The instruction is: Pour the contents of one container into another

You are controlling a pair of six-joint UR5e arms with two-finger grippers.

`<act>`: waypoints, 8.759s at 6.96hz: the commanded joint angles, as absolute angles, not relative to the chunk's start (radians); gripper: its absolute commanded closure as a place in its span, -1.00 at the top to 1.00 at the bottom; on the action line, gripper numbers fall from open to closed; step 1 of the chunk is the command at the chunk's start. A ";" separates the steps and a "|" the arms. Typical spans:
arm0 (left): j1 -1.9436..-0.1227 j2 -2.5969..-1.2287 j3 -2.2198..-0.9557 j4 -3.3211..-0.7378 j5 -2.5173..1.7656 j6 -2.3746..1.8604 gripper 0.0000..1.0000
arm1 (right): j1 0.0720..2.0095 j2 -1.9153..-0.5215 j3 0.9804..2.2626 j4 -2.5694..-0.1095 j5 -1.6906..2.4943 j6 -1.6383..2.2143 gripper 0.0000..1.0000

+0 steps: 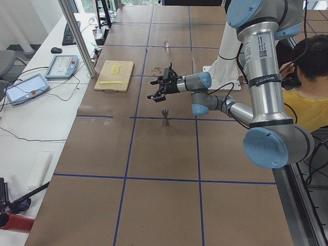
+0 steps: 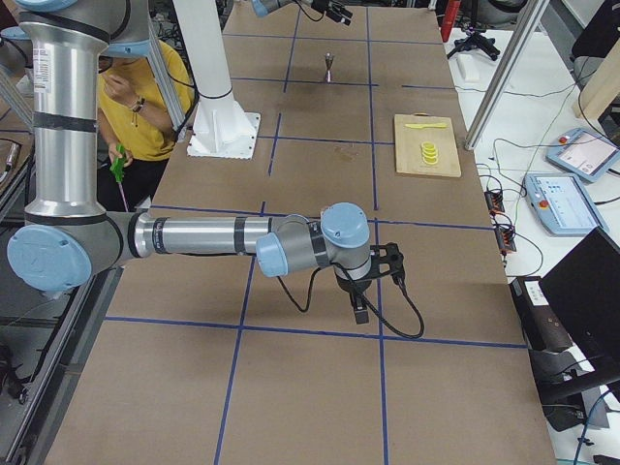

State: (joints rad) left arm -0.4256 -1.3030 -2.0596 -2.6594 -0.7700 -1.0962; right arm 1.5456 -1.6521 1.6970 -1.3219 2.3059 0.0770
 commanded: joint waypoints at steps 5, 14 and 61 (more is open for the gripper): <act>-0.178 -1.419 -1.774 -2.707 -0.404 -1.104 1.00 | 1.546 -1.658 1.697 -1.322 2.307 0.078 1.00; -0.092 -1.494 -1.574 -2.856 -0.313 -1.127 1.00 | 1.546 -1.664 1.695 -1.322 2.307 0.078 1.00; -0.556 -1.723 -1.643 -3.210 -1.496 -0.211 -1.00 | 1.546 -1.646 1.700 -1.321 2.301 0.077 1.00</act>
State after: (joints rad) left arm -0.4329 -1.6543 -1.6438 -3.2783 -1.2322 -0.2721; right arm 1.5462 -1.6453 1.7007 -1.3207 2.3027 0.0772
